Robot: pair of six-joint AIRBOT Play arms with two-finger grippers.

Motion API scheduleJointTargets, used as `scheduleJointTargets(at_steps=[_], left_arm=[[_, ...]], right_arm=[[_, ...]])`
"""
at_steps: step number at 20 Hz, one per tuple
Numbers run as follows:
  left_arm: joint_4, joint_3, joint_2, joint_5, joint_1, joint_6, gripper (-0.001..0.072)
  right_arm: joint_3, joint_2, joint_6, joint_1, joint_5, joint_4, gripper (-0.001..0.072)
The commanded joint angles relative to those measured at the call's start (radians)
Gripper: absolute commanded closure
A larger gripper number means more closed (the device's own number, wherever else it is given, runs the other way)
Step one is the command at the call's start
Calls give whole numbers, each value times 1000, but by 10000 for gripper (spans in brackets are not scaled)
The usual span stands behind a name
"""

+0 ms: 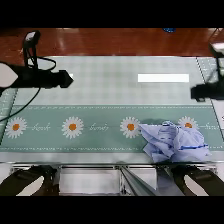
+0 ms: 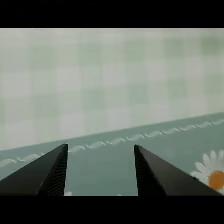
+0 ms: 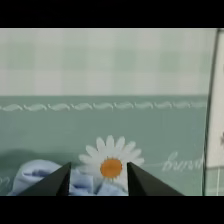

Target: Fold the shirts.

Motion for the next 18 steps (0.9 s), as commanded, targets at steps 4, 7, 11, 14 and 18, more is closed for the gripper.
scheduleJointTargets(at_steps=[4,7,11,14,18], left_arm=[[-128,-251,123,29,-165,60,199],[-128,-285,120,80,-205,59,199],[-128,-285,120,143,-190,54,199],[-125,-285,120,170,-182,49,200],[-125,-285,120,215,-182,48,199]], right_arm=[[-348,345,20,-87,270,194,298],[-486,335,40,-88,209,201,298],[-619,263,91,-88,-5,204,298],[-642,143,87,-88,-139,225,298],[-642,-21,44,-87,-259,319,313]])
